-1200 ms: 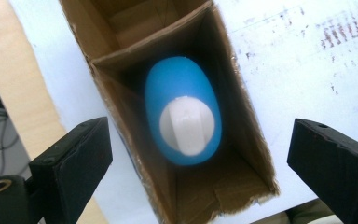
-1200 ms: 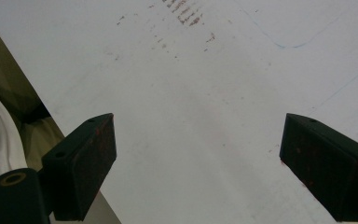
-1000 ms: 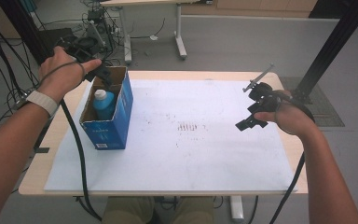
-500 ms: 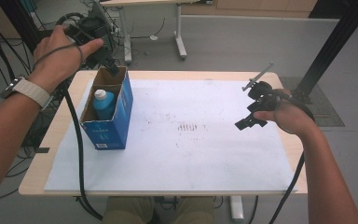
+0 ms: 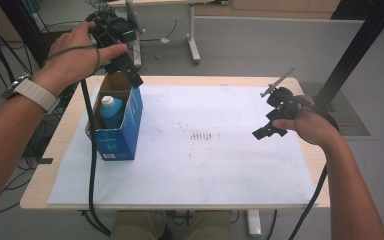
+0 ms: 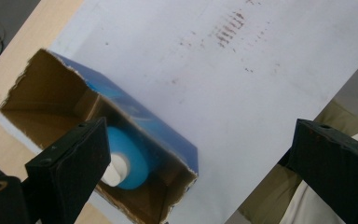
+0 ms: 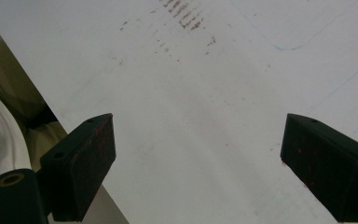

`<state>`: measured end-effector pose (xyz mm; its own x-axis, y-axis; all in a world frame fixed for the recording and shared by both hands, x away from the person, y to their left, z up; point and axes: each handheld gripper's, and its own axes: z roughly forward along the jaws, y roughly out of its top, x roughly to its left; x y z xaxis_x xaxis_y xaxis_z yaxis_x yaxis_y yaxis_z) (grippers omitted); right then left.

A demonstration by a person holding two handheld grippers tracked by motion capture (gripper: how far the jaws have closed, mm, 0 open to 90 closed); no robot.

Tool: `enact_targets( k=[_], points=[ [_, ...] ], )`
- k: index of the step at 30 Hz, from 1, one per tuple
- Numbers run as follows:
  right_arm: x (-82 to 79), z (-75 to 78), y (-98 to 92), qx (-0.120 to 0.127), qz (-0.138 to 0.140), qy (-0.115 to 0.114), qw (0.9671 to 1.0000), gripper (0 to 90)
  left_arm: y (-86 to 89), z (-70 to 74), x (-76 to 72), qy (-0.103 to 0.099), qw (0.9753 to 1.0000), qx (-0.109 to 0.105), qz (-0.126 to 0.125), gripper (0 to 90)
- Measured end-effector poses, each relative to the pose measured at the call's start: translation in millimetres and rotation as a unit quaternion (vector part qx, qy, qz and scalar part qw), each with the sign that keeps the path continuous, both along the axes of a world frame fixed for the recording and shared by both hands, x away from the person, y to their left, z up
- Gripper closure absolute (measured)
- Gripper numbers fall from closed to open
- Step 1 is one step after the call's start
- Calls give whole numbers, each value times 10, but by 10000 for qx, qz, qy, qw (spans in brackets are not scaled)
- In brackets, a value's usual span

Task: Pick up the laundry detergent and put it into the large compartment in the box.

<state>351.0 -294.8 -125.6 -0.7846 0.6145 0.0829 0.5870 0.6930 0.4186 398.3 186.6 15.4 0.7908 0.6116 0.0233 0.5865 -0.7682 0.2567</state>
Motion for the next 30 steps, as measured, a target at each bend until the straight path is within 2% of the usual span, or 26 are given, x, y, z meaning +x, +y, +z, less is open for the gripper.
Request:
enact_targets(
  k=[3,9,13,17,21,24,30],
  points=[
    [-22,2,-9,2,-24,1,10000,101,-36,-11,15,20,9998,-11,-220,56],
    [-59,12,-25,7,-72,-21,10000,101,-102,-20,32,50,9987,-78,-504,53],
    [-66,-2,-31,14,-80,-19,10000,100,-171,-25,31,58,9965,-121,-822,53],
    [-71,-21,-36,16,-93,-17,10000,98,-257,-49,20,39,9946,-116,-1033,53],
    [-86,-31,-44,19,-138,-4,9999,93,-342,-99,-34,-18,9909,-156,-1333,53],
    [-97,-30,-48,13,-144,-7,9999,93,-446,-137,-60,-5,9877,-56,-1564,54],
    [-107,-41,-28,33,-144,-16,9999,91,-600,-221,-82,72,9834,-45,-1812,55]
  ],
)
